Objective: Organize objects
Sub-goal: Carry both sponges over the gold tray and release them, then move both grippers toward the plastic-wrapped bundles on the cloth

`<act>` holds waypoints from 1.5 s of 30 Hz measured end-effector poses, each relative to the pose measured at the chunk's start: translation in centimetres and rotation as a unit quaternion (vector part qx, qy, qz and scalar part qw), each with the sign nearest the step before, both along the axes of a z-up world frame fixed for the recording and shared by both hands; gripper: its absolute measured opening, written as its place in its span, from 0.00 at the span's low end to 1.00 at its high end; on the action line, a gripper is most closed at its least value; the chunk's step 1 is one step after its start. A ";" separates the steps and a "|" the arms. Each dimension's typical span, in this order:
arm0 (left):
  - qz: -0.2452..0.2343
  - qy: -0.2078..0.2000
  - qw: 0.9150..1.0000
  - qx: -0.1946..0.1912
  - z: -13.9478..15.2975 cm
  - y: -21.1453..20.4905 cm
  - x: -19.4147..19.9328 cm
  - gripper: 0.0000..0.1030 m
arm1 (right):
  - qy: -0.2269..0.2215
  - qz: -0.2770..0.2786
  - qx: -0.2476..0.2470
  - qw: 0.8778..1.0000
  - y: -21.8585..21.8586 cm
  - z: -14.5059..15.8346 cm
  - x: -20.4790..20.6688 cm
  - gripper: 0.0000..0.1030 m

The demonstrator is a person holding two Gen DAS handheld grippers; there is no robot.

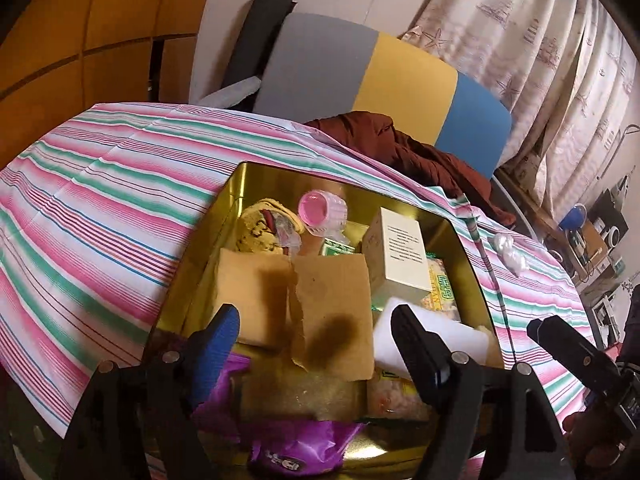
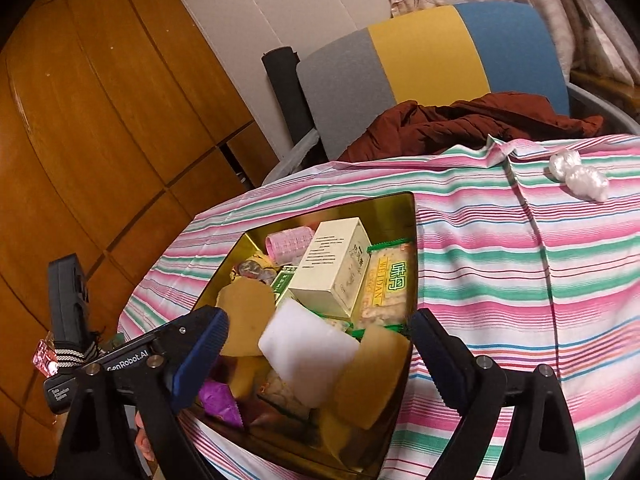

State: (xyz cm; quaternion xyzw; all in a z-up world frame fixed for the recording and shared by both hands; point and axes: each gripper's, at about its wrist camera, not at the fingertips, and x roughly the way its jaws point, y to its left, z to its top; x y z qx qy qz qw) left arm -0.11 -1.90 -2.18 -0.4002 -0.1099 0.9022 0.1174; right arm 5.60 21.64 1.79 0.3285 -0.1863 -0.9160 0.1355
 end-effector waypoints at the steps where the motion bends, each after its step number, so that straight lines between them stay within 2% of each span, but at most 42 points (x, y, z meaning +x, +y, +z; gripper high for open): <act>1: -0.003 -0.001 1.000 -0.001 -0.1 0.3 0.0 0.77 | 0.000 -0.003 -0.001 1.000 0.2 -0.1 0.0 0.90; 8: -0.036 -0.025 0.999 0.028 -0.6 2.2 0.2 0.77 | 0.000 -0.021 -0.007 1.000 1.7 -0.3 0.2 0.90; 15: -0.068 -0.025 0.997 0.019 -0.3 4.8 0.4 0.77 | -0.004 -0.059 -0.009 0.998 4.7 -0.9 0.2 0.90; 24: -0.098 -0.003 0.995 -0.018 0.7 8.1 0.7 0.77 | -0.033 -0.133 0.028 0.990 11.8 -3.4 -1.0 0.90; 27: -0.087 0.001 0.995 -0.043 0.7 8.5 0.4 0.77 | -0.039 -0.160 0.040 0.986 14.9 -3.9 -1.4 0.90; 29: -0.063 -0.015 0.995 -0.071 0.1 8.3 -0.4 0.77 | -0.041 -0.176 0.053 0.982 16.9 -4.0 -2.1 0.90; 31: -0.031 -0.048 0.994 -0.094 -0.9 7.5 -1.5 0.77 | -0.039 -0.195 0.069 0.978 19.1 -3.9 -3.0 0.90; 33: -0.013 -0.058 0.996 -0.065 -1.0 5.9 -1.7 0.77 | -0.038 -0.209 0.081 0.974 21.3 -3.8 -4.4 0.90; 35: 0.005 -0.049 0.999 -0.025 -0.4 4.2 -1.3 0.77 | -0.035 -0.214 0.095 0.972 23.0 -3.7 -6.2 0.90; 38: 0.018 -0.025 0.999 -0.020 0.7 3.4 -0.8 0.77 | -0.042 -0.221 0.123 0.967 24.6 -3.6 -9.2 0.90; 43: 0.016 0.018 1.000 -0.015 3.1 3.6 -0.1 0.77 | -0.059 -0.224 0.138 0.963 26.3 -4.5 -13.5 0.90; 45: 0.004 0.024 1.000 -0.017 3.9 4.5 -0.4 0.77 | -0.068 -0.223 0.142 0.962 26.6 -5.2 -14.8 0.85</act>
